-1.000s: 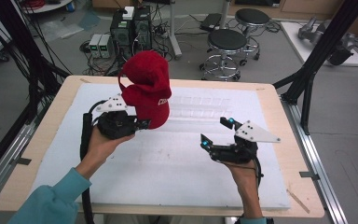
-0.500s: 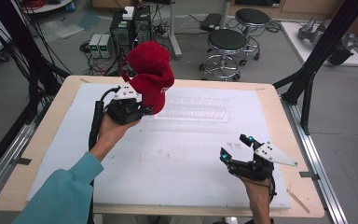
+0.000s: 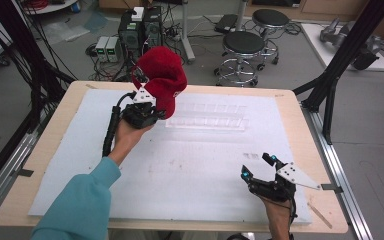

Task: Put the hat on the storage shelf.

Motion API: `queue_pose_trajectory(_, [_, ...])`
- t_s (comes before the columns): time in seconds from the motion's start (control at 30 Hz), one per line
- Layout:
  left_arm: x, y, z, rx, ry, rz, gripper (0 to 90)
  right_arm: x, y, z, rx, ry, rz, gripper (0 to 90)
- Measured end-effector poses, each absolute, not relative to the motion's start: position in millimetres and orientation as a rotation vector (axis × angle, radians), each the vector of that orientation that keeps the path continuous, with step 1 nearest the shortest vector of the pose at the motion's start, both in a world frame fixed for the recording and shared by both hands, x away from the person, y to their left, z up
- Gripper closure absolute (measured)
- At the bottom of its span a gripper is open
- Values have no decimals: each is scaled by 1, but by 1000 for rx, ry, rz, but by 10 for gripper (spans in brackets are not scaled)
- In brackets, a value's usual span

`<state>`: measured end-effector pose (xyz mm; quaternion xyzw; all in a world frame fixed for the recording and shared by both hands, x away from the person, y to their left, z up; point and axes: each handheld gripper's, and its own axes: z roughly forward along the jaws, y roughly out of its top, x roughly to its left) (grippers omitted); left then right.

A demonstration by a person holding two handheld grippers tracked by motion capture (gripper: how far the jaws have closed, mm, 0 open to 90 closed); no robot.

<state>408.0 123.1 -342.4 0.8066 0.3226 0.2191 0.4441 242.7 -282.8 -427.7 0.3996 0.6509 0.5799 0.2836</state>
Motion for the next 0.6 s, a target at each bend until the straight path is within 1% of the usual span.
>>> queue_pose_trajectory(0.33, [417, 115, -354, 2005, 834, 551, 851, 243, -281, -444, 1068, 1745, 1529, 109])
queue_pose_trajectory(0.6, [415, 106, -357, 2018, 838, 601, 851, 243, -280, -449, 1078, 1738, 1526, 109])
